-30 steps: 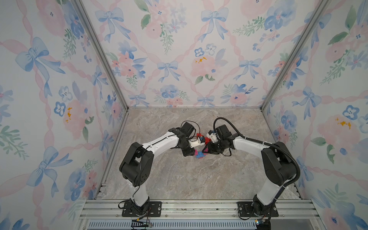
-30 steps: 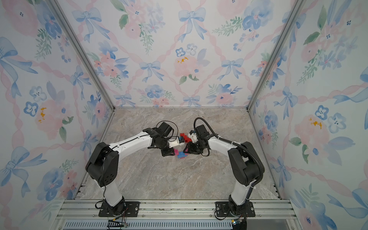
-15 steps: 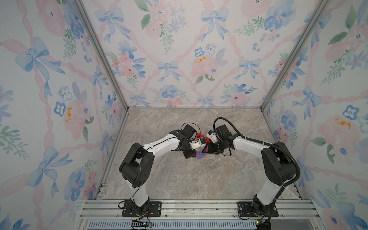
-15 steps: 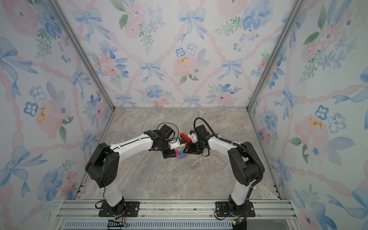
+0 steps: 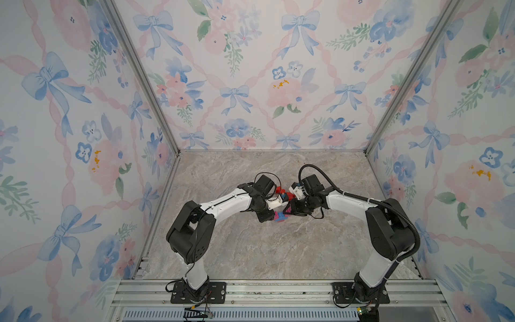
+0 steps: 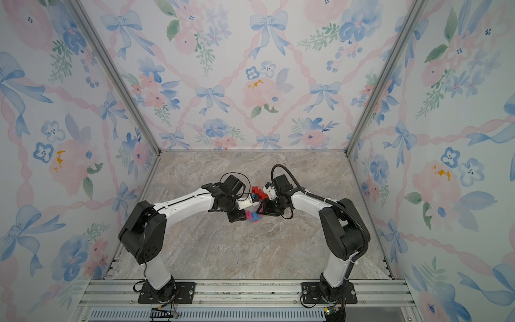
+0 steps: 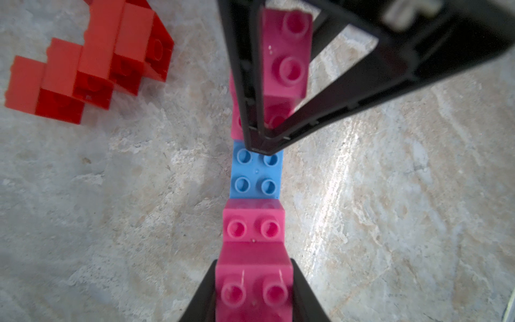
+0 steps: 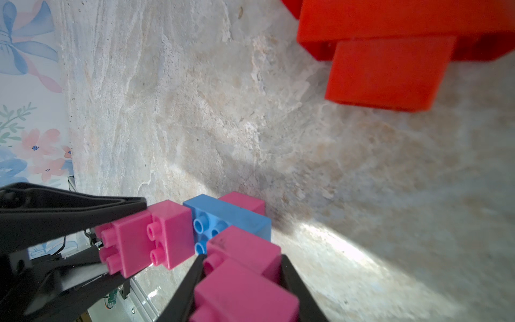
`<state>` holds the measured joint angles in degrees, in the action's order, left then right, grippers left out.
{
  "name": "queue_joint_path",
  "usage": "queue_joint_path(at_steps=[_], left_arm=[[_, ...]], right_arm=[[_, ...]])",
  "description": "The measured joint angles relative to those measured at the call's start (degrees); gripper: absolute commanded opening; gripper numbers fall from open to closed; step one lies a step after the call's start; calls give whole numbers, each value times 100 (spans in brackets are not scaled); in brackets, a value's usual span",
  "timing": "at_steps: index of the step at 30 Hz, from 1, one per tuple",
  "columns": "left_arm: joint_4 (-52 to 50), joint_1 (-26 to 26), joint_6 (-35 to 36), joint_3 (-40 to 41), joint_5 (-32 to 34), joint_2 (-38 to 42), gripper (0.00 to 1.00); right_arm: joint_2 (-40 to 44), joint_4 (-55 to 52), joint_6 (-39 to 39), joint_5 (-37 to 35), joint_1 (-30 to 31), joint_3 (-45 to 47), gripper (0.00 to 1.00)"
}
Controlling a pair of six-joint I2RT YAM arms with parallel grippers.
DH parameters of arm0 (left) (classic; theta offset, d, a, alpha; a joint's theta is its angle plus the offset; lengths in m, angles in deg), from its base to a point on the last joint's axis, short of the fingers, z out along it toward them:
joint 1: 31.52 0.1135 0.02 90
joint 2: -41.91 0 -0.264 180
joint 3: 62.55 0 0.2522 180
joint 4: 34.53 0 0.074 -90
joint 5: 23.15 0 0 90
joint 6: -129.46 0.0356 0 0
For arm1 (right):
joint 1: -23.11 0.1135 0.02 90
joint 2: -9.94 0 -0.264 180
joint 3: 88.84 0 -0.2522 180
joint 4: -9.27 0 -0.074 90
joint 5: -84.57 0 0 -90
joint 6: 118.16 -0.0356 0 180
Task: Assemble the letter v with lego
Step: Assemble the lego brick with the lego brick.
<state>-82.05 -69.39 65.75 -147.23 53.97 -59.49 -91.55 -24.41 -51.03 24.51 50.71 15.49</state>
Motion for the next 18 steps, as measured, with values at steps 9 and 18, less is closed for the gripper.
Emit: queue_joint_path(at_steps=[9, 18], left_arm=[[-140, -37, 66, -120, 114, -37, 0], [-433, -35, 216, -374, 109, -192, 0]], right_arm=[[0, 2, 0, 0, 0, 0, 40], [0, 9, 0, 0, 0, 2, 40]])
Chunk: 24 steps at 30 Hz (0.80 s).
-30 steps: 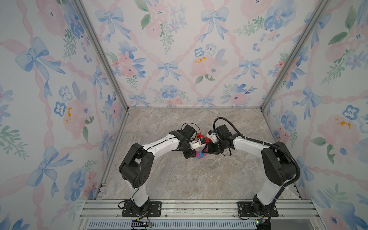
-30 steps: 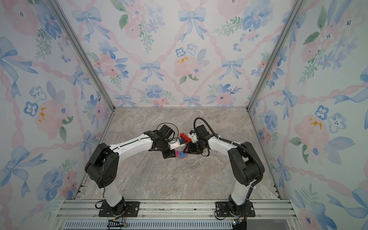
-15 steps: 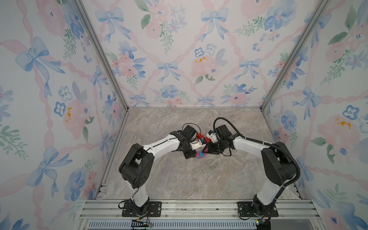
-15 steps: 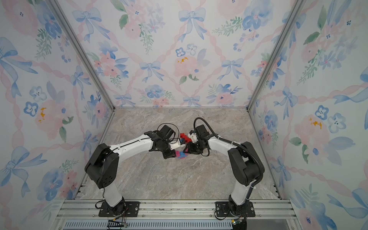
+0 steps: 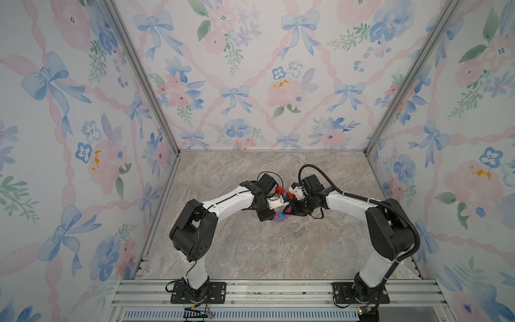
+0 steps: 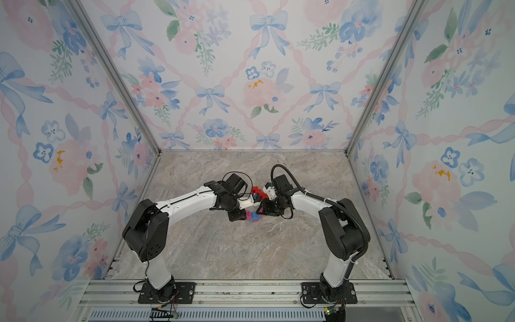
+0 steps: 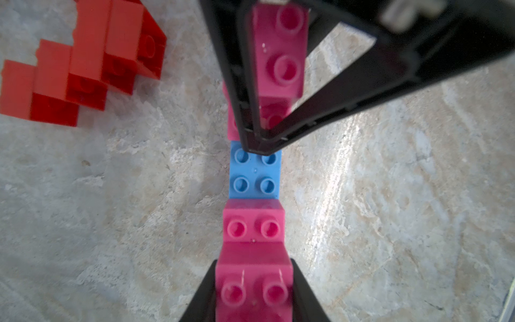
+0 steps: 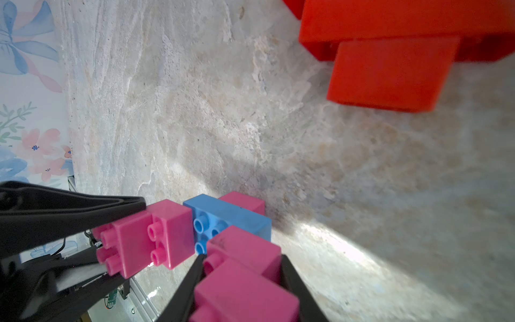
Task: Assemble the letter v with lego
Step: Assemble the lego brick with the lego brick.
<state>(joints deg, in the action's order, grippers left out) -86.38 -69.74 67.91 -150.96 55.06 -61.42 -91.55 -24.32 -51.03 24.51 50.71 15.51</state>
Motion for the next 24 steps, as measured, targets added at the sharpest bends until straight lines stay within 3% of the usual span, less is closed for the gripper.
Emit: queue_joint_path(at_steps=[24], left_arm=[[-555, 4, -2, -551, -15, -352, 0]], right_arm=[[0, 17, 0, -22, 0, 4, 40]])
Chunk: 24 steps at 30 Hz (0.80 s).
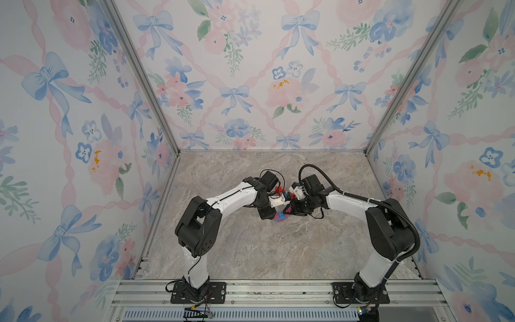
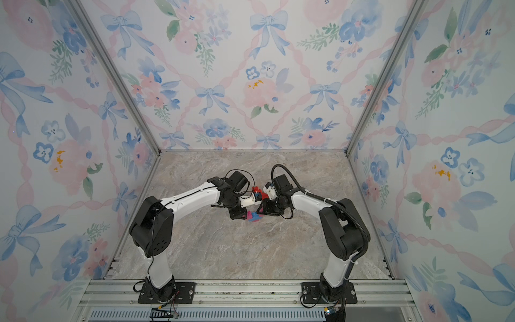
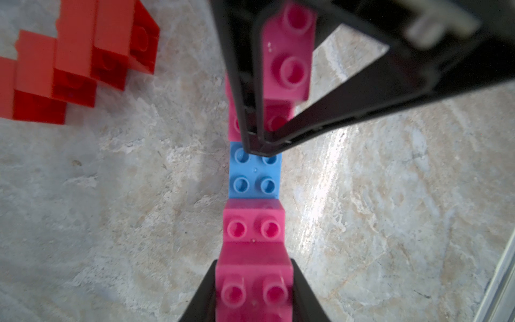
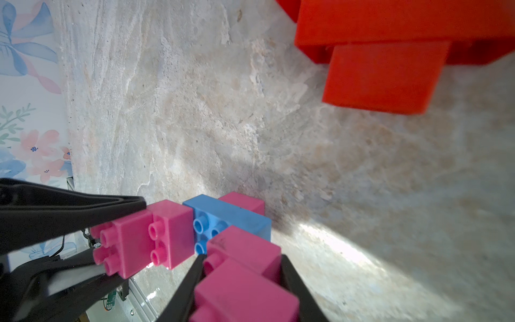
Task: Assemble the letter v with lego
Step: Assemble the lego brick with the lego brick.
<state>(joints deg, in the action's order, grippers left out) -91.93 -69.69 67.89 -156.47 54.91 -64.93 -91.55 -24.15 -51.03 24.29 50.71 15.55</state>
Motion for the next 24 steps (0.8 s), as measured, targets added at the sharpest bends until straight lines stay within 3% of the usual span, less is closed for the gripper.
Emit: queue_joint_path(at_steps=[24], left_arm=[[-22, 50, 2, -22, -153, 0, 0]], right_arm=[[0, 13, 0, 2, 0, 0, 38]])
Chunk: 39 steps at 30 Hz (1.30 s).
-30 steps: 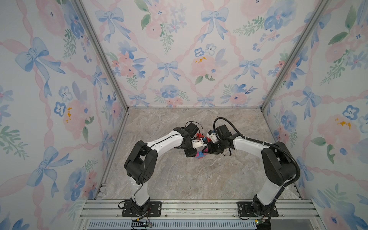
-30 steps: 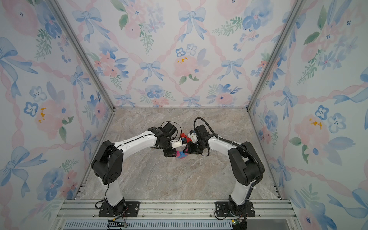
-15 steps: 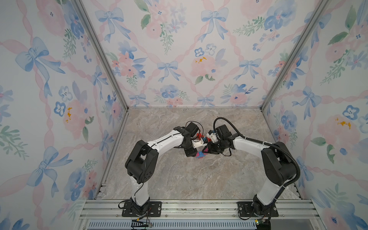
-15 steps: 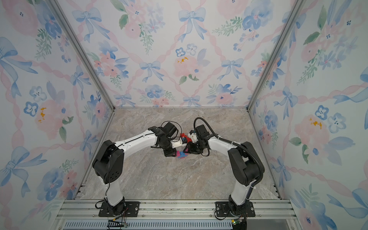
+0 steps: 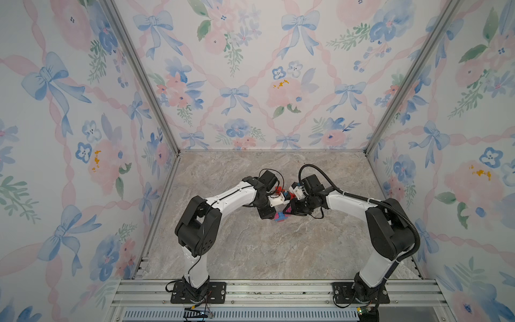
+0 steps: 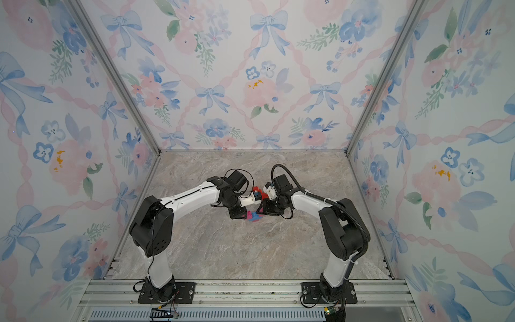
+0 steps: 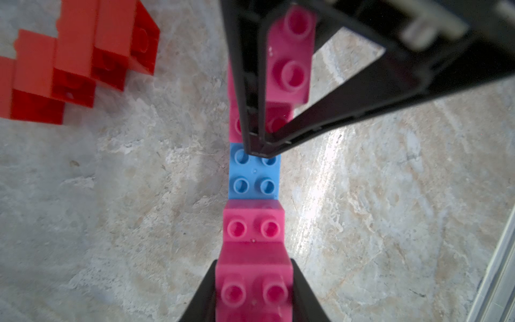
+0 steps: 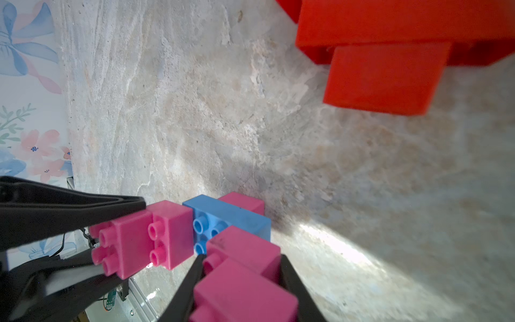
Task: Assemble the letter v with lego
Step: Assemble the lego brick with the lego brick.
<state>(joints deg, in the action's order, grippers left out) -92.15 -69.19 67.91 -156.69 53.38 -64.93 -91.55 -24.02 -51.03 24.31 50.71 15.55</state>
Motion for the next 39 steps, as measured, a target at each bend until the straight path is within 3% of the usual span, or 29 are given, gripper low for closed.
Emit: queue_joint_path(at_steps=[39], left_arm=[[286, -131, -214, 280, 275, 160, 0]], right_arm=[[-20, 22, 0, 4, 0, 0, 38]])
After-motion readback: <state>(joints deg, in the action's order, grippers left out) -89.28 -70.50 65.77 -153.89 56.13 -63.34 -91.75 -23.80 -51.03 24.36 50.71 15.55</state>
